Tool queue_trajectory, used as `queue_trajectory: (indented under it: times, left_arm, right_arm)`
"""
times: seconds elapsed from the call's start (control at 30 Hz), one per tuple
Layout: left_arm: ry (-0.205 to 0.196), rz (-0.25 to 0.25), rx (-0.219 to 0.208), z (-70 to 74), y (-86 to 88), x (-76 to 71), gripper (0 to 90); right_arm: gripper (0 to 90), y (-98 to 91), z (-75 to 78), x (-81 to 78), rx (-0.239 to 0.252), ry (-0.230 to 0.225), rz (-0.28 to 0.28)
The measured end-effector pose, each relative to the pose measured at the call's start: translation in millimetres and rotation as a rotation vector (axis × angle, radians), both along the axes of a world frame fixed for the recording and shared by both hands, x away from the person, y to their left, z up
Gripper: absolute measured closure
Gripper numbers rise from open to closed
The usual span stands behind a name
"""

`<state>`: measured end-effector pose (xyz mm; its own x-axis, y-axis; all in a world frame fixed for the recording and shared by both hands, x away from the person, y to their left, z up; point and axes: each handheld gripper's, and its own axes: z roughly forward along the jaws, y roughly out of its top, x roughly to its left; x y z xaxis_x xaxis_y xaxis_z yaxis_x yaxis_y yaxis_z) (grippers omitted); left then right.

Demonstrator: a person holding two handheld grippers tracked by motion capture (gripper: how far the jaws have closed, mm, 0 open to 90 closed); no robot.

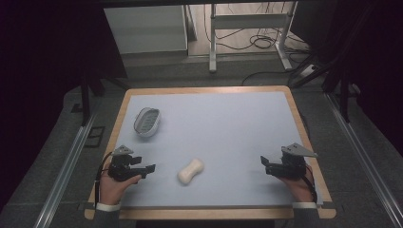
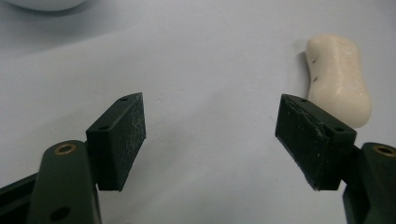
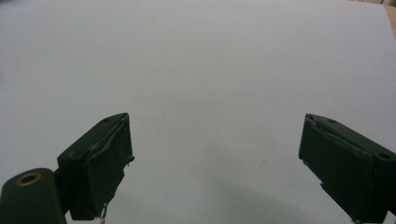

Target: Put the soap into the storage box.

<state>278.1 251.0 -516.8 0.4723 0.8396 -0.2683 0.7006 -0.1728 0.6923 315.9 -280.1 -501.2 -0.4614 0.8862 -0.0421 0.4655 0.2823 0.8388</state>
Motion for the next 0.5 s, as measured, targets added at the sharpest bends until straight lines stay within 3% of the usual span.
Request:
queue_trajectory:
  times: [0.37,0.5]
  left_arm:
    - [-0.026,0.023,0.022,5.4,-0.8,-2.4,25.1]
    - [-0.023,0.020,0.013,9.6,-3.4,-5.1,24.5]
  right_arm:
    - [9.4,-8.6,-1.4,-1.2,0.016,-0.006,-0.004]
    - [9.4,-10.1,0.6,-2.3,0.041,0.014,-0.018]
